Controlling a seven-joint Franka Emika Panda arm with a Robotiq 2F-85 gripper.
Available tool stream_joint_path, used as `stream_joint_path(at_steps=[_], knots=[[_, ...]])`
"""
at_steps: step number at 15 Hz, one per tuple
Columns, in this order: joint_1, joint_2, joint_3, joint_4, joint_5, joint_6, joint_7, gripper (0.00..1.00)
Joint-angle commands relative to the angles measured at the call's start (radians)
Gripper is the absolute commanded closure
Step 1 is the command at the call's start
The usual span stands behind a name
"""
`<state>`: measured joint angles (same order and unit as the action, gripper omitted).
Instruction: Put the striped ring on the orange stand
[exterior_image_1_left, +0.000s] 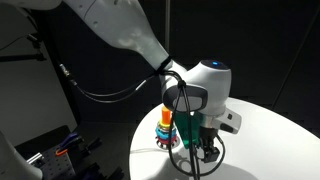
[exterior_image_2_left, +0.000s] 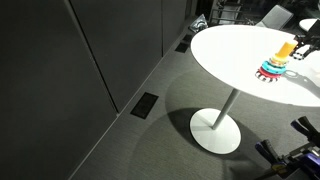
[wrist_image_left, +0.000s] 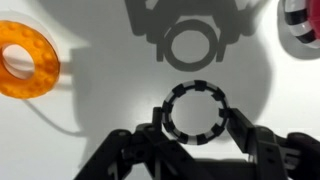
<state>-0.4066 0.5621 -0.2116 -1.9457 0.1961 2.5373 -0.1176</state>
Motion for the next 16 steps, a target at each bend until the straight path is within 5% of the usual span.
stream_joint_path(at_steps=[1,16], knots=[[0.024,-0.12,0.001,-0.07,-0.013,-0.014,0.025,0.58],[0.12,-0.452,0.025,-0.218,0.037,-0.172,-0.005,0.58]])
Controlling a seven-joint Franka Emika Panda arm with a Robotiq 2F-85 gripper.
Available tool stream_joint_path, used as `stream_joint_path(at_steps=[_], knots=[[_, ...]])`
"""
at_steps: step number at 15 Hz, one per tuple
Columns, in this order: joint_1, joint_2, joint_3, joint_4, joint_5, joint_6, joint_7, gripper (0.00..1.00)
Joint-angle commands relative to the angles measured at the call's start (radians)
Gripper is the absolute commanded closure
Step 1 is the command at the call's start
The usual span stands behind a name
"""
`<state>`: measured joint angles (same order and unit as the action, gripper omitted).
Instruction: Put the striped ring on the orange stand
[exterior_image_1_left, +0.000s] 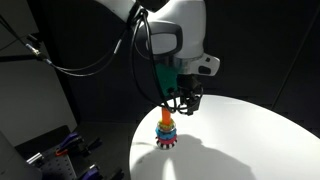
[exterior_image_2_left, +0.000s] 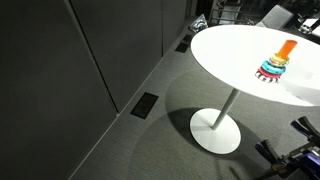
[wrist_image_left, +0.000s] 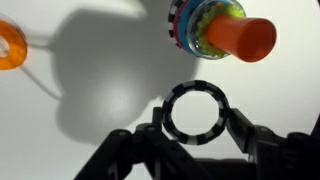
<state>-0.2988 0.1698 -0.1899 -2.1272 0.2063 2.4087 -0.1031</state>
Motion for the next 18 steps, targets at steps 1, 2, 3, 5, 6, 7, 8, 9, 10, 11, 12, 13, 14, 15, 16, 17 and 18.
stream_joint_path(at_steps=[1,2,3,5,6,7,8,9,10,11,12,13,14,15,16,17,18], knots=[[0.016,-0.069,0.004,-0.038,0.032,-0.063,-0.022,0.58],[0.021,-0.072,0.005,-0.039,0.039,-0.071,-0.027,0.58],[0.026,-0.076,0.005,-0.041,0.042,-0.079,-0.026,0.58],[0.035,-0.075,0.006,-0.038,0.049,-0.092,-0.026,0.58],[0.039,-0.073,0.006,-0.035,0.05,-0.096,-0.024,0.58],[0.043,-0.063,0.008,-0.03,0.053,-0.095,-0.022,0.58],[0.047,-0.057,0.009,-0.026,0.056,-0.097,-0.022,0.58],[0.049,-0.054,0.011,-0.024,0.059,-0.099,-0.021,0.58],[0.052,-0.05,0.014,-0.023,0.063,-0.099,-0.02,0.58],[0.056,-0.047,0.017,-0.023,0.067,-0.1,-0.022,0.58],[0.059,-0.044,0.02,-0.024,0.068,-0.099,-0.02,0.58],[0.062,-0.041,0.022,-0.024,0.067,-0.099,-0.018,0.58],[0.065,-0.036,0.023,-0.024,0.061,-0.097,-0.011,0.58],[0.068,-0.03,0.025,-0.023,0.058,-0.096,-0.009,0.58],[0.07,-0.024,0.025,-0.021,0.056,-0.097,-0.007,0.58],[0.071,-0.018,0.026,-0.019,0.055,-0.099,-0.006,0.58],[0.072,-0.012,0.027,-0.017,0.053,-0.102,-0.004,0.58]])
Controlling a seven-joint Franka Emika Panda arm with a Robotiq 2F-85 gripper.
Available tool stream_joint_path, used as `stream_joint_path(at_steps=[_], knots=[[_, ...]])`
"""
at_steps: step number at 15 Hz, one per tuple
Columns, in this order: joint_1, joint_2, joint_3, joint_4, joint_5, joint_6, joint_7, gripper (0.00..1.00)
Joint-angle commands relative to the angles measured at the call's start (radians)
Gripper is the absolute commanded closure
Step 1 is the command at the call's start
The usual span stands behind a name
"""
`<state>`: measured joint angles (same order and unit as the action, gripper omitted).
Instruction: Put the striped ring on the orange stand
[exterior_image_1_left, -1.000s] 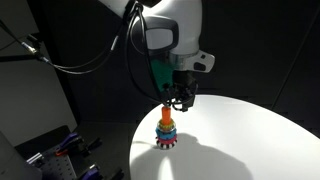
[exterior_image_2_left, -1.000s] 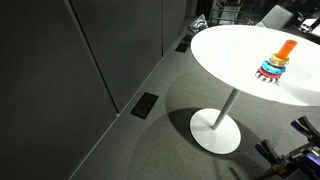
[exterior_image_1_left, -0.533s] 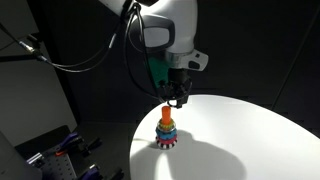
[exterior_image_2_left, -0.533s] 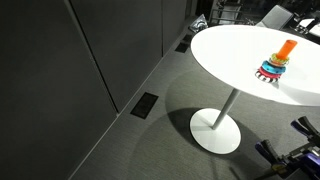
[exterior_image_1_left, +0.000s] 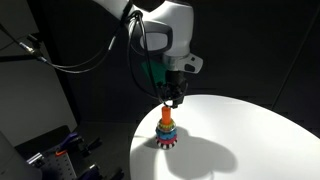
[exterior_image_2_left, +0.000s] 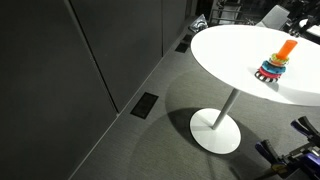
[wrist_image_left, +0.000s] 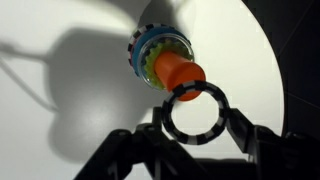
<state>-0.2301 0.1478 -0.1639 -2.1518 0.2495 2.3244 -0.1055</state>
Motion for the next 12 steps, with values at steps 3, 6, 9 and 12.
stream_joint_path(at_steps=[3,6,9,12], knots=[[0.003,0.015,0.002,0.007,0.01,-0.031,-0.004,0.58],[0.003,0.019,0.003,0.012,0.009,-0.059,-0.004,0.58],[0.005,0.017,0.001,0.012,-0.001,-0.088,0.008,0.58],[0.009,0.014,-0.004,0.008,-0.021,-0.069,0.029,0.58]])
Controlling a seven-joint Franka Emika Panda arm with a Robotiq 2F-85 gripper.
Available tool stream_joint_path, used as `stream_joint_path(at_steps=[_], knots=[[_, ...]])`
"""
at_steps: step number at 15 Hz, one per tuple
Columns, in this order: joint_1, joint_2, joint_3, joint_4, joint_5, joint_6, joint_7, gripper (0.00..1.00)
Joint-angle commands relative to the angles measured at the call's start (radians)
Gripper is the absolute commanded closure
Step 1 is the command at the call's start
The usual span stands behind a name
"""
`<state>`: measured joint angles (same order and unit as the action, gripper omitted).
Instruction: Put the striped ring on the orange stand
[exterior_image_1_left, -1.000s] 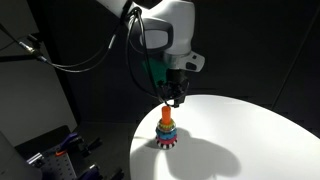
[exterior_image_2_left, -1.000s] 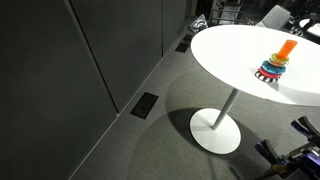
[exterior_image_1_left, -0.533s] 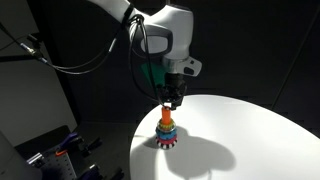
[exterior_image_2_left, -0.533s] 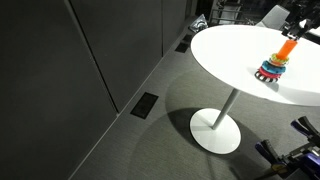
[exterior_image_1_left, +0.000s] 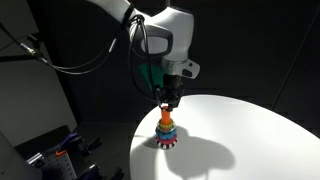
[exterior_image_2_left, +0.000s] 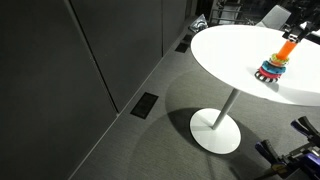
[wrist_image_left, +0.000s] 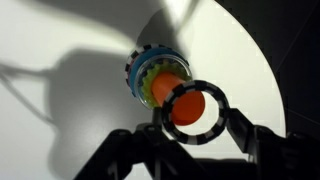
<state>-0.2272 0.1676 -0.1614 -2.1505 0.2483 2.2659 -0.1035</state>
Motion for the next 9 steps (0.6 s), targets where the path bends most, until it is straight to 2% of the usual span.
stream_joint_path(at_steps=[1,9], knots=[[0.008,-0.007,-0.009,0.005,-0.03,0.001,0.036,0.58],[0.05,0.058,0.0,-0.015,-0.103,0.145,0.131,0.58]])
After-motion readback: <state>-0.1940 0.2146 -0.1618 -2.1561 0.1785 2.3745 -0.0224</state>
